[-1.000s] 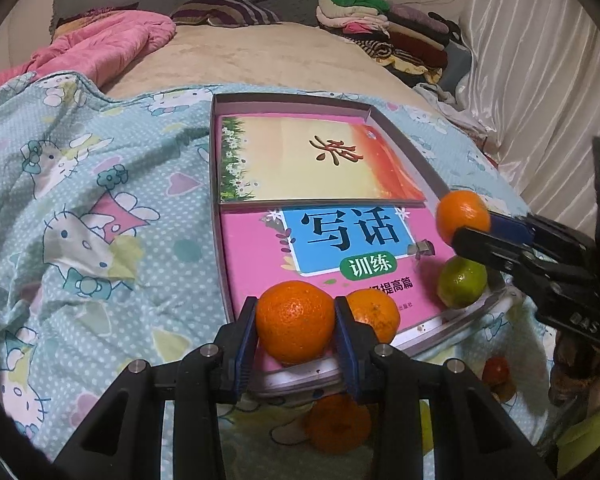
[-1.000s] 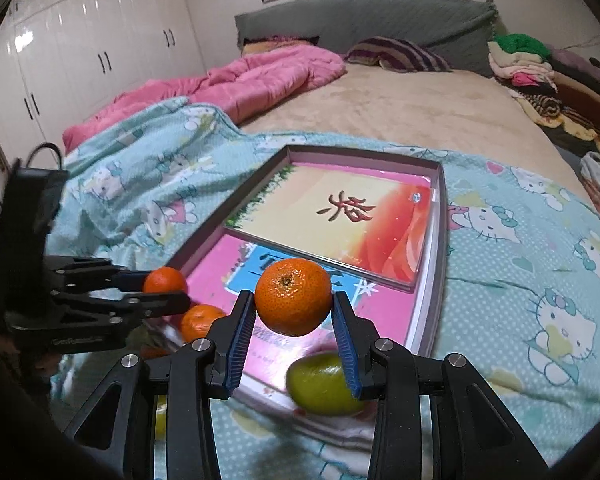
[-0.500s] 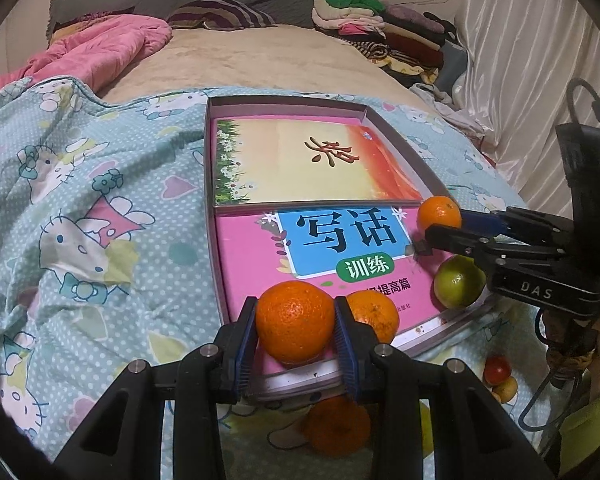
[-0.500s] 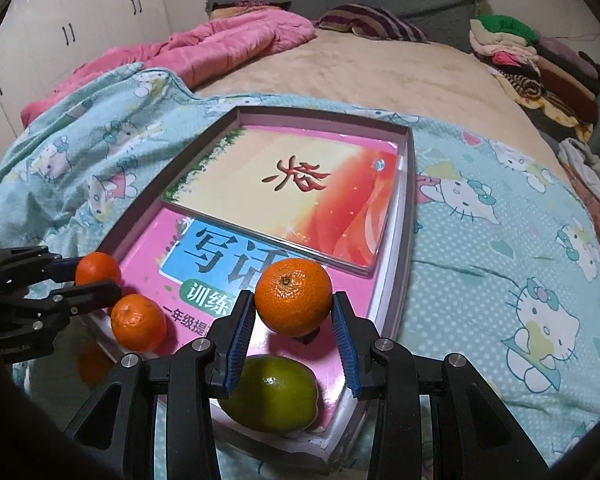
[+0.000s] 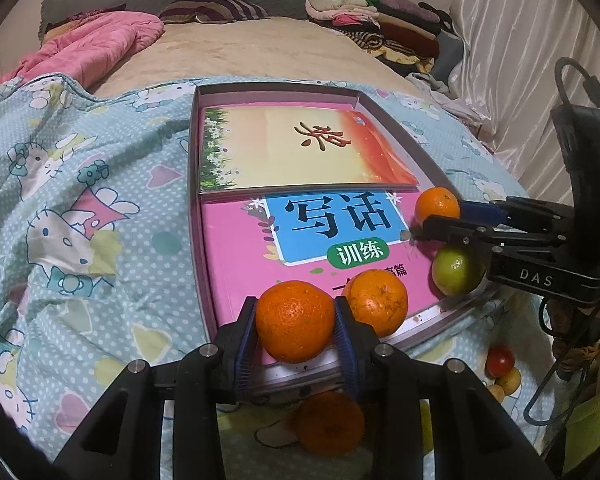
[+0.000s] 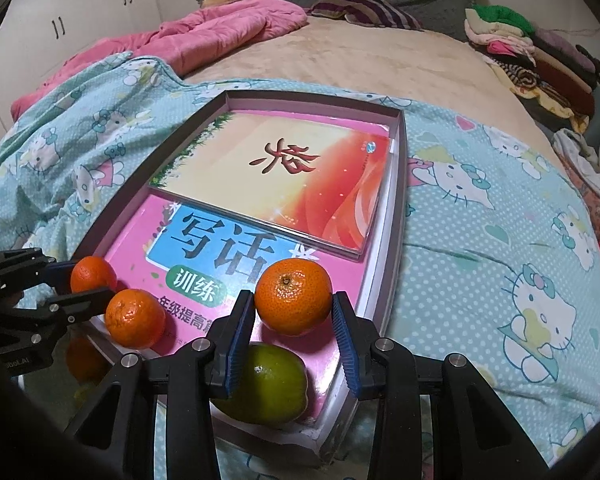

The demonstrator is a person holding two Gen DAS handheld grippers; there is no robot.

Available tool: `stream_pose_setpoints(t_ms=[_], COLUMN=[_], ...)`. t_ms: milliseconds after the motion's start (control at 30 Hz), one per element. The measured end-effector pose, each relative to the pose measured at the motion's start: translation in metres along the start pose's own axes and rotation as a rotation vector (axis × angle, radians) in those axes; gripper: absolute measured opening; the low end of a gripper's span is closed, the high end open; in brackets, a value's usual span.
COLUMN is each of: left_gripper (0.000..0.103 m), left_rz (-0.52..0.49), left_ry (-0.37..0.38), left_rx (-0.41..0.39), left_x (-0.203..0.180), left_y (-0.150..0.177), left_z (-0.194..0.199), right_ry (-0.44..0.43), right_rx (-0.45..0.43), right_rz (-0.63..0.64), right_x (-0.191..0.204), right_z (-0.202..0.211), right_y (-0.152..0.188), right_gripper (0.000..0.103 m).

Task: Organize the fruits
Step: 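Carry both mandarins into the tray and open both tools to release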

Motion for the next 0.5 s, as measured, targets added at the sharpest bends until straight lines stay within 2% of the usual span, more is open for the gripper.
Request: stream_pose_setpoints(t_ms=[500], left_gripper=[0.037], left_rz=[0.008], left_ry=[0.006], left_rx=[0.000], left_x=[0.0002], left_y=[0.0005], left_z=[0.0009], right_ry=[0.008], right_rx=[-0.015], right_rz=[-0.027], right_x=[-0.0041], right_z=[0.0010], right_y=[0.0007], right_gripper=[0.044])
Point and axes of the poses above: each gripper's, at about its wrist camera, not at the fingertips, and z roughly against the way its jaws point, x to its left, y to its underside, the point moved 5 cm from there along -z, roughly the way its jaws point, and after that the axes turned 12 degrees about x, right-handed, at the moved point
